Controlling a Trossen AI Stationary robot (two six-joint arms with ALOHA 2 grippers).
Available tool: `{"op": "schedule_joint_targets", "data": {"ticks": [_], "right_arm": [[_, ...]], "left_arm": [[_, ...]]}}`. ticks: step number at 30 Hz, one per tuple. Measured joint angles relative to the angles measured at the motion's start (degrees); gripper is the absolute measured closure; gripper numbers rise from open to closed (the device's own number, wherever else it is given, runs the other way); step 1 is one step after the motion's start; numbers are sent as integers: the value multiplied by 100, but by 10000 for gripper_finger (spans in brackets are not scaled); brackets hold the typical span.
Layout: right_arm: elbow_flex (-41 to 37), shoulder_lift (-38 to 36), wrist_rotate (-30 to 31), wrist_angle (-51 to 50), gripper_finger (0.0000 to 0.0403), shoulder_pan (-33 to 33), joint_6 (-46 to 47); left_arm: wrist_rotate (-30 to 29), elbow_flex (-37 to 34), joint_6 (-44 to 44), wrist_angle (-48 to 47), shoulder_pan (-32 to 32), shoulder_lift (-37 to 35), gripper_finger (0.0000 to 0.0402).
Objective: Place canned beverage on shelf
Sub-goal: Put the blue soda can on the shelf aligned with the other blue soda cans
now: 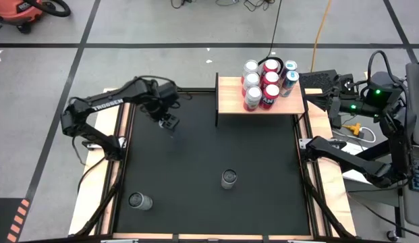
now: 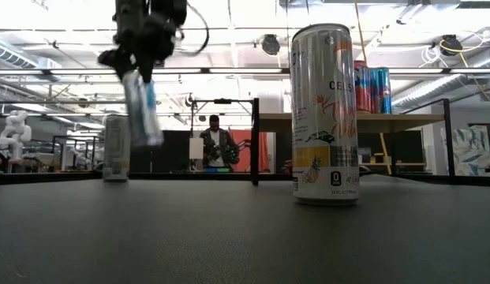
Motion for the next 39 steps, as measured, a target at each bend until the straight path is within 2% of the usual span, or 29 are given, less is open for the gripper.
{"op": "schedule_joint_targets", "data": {"ticks": [11, 15, 20, 27, 30, 39], "right_arm": [[2, 10, -51, 152, 403, 1, 12], [4, 115, -499, 177, 403, 1, -139], [4, 225, -801, 353, 403, 1, -201], [4, 386, -999, 1024, 403, 1, -203], [4, 462, -1257, 1200, 403, 1, -123], [4, 512, -1400, 1530, 403, 1, 6]], "left_arm": [[25, 2292, 217, -371, -357, -2, 178], [26, 2815, 233, -342, -527, -2, 178], [24, 3190, 221, -192, -729, -2, 178], [24, 3314, 211, 240, -1081, 2, 178], [37, 3371, 248, 573, -1235, 2, 178], [-84, 3382, 473, 1782, -1585, 0, 178]]}}
